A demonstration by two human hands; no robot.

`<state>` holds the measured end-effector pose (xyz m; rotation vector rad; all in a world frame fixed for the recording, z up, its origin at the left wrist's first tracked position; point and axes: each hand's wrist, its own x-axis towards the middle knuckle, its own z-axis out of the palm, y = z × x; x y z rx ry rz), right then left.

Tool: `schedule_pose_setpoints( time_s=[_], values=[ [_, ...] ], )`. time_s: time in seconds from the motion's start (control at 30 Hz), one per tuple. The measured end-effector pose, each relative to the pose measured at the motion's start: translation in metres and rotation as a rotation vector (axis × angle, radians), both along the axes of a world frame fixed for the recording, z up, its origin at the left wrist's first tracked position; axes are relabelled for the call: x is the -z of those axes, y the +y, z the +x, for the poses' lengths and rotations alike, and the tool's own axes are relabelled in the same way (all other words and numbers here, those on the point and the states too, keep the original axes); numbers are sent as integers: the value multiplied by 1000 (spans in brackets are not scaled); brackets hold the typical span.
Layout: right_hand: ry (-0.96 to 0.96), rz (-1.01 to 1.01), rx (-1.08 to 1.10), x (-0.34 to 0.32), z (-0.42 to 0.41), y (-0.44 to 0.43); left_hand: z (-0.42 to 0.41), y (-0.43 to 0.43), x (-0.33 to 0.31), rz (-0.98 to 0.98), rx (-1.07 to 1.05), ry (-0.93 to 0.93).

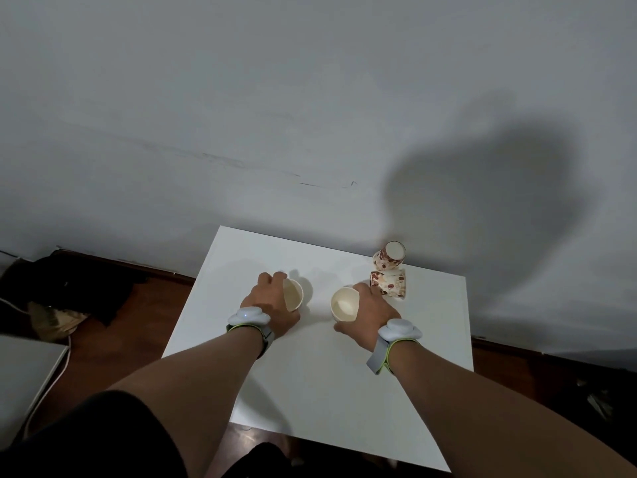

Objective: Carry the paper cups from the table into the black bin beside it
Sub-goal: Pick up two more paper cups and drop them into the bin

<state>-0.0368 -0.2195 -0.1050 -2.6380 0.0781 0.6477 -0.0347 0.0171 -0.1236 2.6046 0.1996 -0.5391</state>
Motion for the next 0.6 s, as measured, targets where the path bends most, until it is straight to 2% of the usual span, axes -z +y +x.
schedule_pose_setpoints(
  time_s=[0.6],
  values=[
    [-28, 22, -10, -3, -10, -2, -17, 7, -4, -50, -91, -35]
  ],
)
